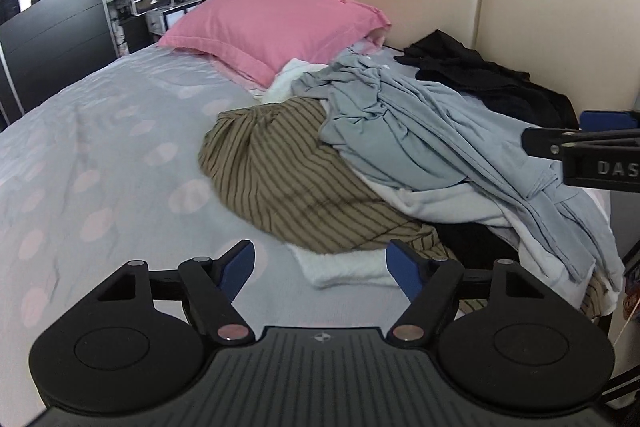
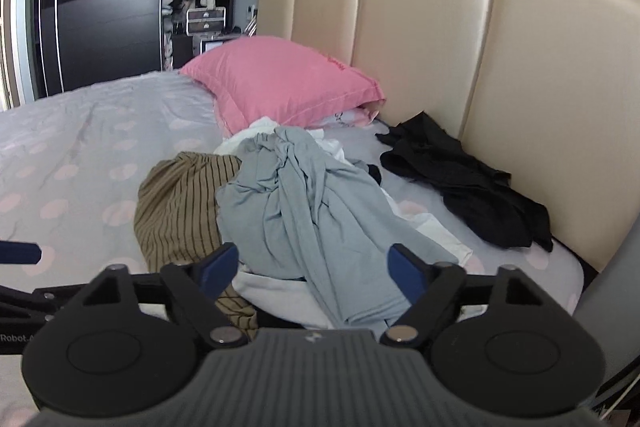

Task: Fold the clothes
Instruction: 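Move both tools toward the light grey-blue shirt on the pile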

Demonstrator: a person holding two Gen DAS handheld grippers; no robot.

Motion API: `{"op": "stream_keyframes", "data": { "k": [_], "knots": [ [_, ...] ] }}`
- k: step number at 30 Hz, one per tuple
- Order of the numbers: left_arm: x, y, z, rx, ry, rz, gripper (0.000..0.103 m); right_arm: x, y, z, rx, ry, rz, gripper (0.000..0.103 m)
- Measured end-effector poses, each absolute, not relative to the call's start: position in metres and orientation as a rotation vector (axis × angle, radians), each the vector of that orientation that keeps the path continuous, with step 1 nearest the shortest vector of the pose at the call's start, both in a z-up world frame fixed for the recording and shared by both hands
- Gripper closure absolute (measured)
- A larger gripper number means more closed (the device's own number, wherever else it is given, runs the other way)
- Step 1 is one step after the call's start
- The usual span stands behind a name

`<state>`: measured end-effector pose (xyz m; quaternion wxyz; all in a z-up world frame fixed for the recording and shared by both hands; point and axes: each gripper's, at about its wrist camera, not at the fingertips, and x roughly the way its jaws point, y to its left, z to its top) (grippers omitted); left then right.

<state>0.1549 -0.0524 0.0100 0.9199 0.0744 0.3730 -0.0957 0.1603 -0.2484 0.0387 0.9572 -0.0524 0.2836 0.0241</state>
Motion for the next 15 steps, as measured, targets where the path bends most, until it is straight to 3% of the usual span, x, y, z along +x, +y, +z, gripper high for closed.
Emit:
{"op": "stream_keyframes", "data": {
  "k": [5, 12, 13, 15],
  "knots": [
    [0.195, -0.072, -0.011, 0.196, 0.816, -0.225, 0.038, 0.201, -0.251, 0.015, -0.103, 0.623, 0.042, 0.025],
    [0.254, -0.084, -0.033, 0.143, 0.813, -0.286, 0.039, 0.249, -0.262, 0.000, -0.062, 0.660, 0.041, 0.025],
    [0.262, -0.084, -0.035, 0.123, 0.811, -0.299, 0.039, 0.254, -0.263, -0.003, -0.056, 0.668, 0.053, 0.027],
    [0.279, -0.084, -0.038, 0.084, 0.809, -0.327, 0.039, 0.263, -0.263, -0.009, -0.047, 0.686, 0.077, 0.041]
  ]
}}
